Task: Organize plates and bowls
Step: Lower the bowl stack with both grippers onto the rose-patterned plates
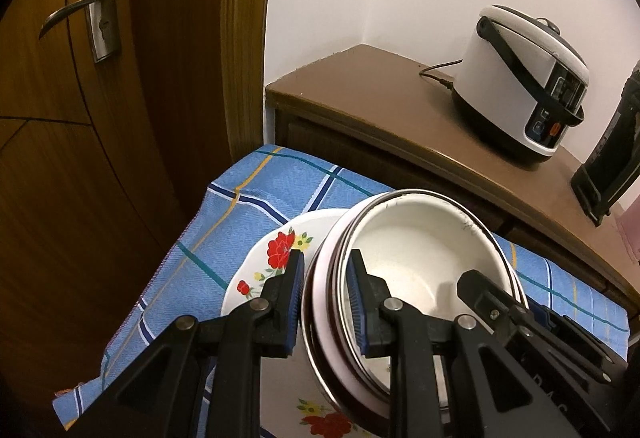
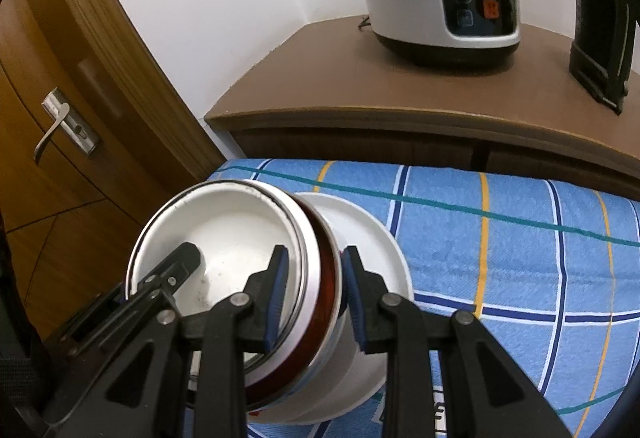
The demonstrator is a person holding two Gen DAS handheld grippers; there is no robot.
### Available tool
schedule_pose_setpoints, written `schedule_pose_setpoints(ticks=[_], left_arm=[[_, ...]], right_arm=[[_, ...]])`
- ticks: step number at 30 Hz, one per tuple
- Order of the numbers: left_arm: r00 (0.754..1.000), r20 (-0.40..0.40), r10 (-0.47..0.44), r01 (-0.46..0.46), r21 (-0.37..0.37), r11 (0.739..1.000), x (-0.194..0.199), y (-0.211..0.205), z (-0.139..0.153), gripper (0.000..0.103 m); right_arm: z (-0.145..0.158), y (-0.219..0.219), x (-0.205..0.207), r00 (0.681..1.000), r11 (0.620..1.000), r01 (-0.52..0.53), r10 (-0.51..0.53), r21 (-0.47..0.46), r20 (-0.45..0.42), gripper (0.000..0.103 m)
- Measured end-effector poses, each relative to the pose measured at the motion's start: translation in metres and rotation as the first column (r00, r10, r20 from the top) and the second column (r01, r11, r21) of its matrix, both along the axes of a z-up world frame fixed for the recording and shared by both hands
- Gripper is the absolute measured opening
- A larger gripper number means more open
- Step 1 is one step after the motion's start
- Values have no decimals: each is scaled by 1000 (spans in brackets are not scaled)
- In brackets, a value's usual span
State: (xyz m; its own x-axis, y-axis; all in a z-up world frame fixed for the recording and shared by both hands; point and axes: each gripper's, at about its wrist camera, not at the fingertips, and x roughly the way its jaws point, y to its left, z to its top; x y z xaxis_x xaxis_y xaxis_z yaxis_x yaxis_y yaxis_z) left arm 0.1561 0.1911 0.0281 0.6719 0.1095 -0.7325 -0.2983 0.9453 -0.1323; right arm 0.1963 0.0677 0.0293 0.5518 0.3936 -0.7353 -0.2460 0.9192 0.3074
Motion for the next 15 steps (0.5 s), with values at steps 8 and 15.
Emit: schedule_pose_setpoints(ticks=[8,15], left_arm=[[1000,9,1,-1,-14,1000,0,2,-3,24],[1000,2,5,-5,-14,1000,1,3,-6,24]], right_arm=[[-1,4,0,1000,1000,2,-2,-11,14,29],[-5,5,1,1000,1000,-3,3,-11,5,29]])
